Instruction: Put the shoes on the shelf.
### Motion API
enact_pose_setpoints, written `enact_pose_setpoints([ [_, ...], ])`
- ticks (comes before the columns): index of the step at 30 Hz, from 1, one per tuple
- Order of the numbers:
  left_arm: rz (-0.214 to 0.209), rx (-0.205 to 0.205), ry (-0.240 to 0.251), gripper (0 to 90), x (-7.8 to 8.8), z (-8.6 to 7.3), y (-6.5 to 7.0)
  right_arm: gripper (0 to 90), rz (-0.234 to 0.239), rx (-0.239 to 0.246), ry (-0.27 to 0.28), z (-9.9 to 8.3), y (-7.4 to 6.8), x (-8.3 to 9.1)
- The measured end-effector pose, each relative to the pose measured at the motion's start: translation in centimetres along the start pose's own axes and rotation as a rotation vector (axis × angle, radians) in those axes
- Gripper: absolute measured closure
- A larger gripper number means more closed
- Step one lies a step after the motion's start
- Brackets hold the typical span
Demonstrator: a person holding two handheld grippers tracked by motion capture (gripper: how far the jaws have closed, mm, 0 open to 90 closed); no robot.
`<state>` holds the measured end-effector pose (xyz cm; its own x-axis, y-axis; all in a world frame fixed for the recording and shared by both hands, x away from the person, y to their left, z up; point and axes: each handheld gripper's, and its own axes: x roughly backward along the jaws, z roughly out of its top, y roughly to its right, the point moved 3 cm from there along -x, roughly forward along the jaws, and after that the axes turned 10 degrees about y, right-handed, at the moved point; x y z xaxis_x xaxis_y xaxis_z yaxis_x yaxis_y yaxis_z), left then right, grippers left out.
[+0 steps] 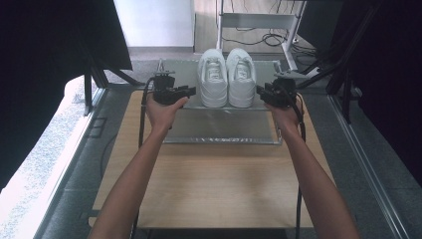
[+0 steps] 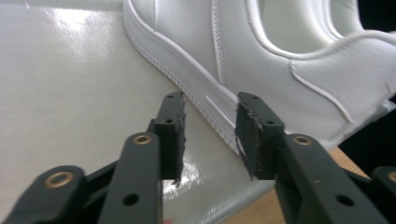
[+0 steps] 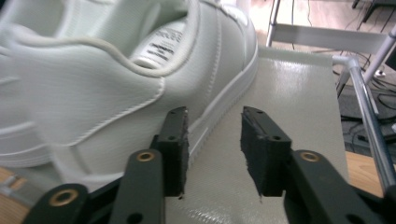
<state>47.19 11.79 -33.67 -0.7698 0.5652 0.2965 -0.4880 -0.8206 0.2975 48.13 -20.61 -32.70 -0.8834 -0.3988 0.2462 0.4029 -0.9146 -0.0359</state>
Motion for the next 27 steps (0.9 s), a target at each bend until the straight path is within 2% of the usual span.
enact_pose_setpoints([
  [6,-0.045,0.002,0.033,52.0,2.4,-1.0,-0.2,54.9,0.044,-0.015,0.049,-0.1,-0.4,2.0],
  [11,-0.079,0.022,0.060,51.6,4.3,-2.6,-0.5,53.3,0.102,-0.030,0.084,-1.3,-0.6,3.9],
  [17,-0.101,-0.006,0.068,50.9,6.6,-4.9,-0.5,52.2,0.144,-0.052,0.120,-3.9,-0.6,6.3],
  [20,-0.097,-0.038,0.057,50.1,7.6,-6.6,-0.2,51.7,0.160,-0.049,0.132,-5.5,-0.6,7.8],
  [22,-0.110,-0.027,0.051,49.4,8.2,-7.9,-0.1,51.6,0.160,-0.034,0.133,-6.7,-0.5,8.6],
  [27,-0.116,-0.024,0.026,47.8,9.2,-10.6,0.1,51.3,0.173,-0.035,0.114,-9.3,-0.2,10.2],
])
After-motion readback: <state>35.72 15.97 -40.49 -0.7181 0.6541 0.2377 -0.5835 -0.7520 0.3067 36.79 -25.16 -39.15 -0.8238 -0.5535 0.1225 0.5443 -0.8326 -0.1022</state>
